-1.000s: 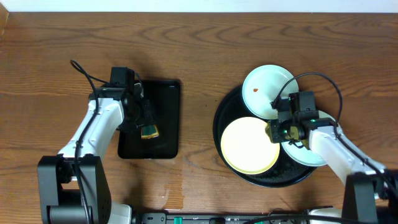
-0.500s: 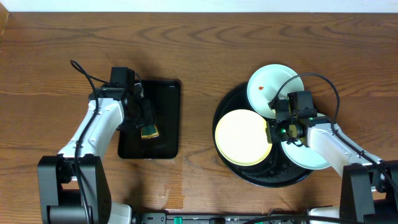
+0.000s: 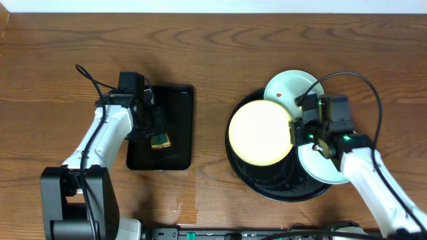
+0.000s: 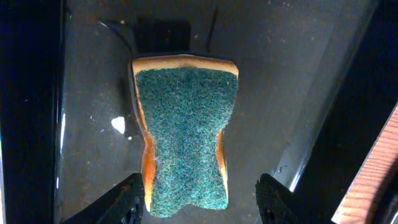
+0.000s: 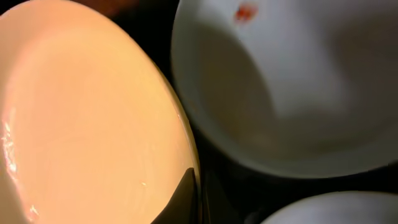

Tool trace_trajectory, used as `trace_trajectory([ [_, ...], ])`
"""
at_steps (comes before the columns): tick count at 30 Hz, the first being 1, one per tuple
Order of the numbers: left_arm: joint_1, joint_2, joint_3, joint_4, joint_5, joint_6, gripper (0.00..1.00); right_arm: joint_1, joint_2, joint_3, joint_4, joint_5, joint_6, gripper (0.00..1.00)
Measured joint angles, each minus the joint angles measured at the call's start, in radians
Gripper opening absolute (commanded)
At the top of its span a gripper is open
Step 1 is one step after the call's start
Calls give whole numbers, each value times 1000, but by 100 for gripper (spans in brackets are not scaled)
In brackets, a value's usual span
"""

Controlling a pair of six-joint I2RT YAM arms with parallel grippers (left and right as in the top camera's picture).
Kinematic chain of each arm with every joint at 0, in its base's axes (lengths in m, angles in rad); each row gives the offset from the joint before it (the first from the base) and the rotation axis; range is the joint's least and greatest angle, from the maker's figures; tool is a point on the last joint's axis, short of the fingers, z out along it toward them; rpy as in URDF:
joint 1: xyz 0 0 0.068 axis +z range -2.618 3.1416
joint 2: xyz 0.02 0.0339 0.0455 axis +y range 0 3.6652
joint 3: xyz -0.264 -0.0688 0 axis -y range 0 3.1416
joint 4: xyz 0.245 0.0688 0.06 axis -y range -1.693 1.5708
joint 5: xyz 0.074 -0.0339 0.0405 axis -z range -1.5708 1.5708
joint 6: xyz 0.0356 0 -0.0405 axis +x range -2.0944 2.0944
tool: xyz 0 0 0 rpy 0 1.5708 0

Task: Clean dirty plates on tray and stack at the side
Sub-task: 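Lift the yellow plate with the right gripper and set it right of the tray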

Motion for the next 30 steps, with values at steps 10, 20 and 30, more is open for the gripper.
trace_trajectory([
  [10,0,0,0,0,0,0,59,16,-135,0,135,206,-130,1],
  [20,0,0,0,0,0,0,59,210,-172,0,195,441,-325,1],
  [30,0,0,0,0,0,0,59,362,-172,0,270,721,-421,1],
])
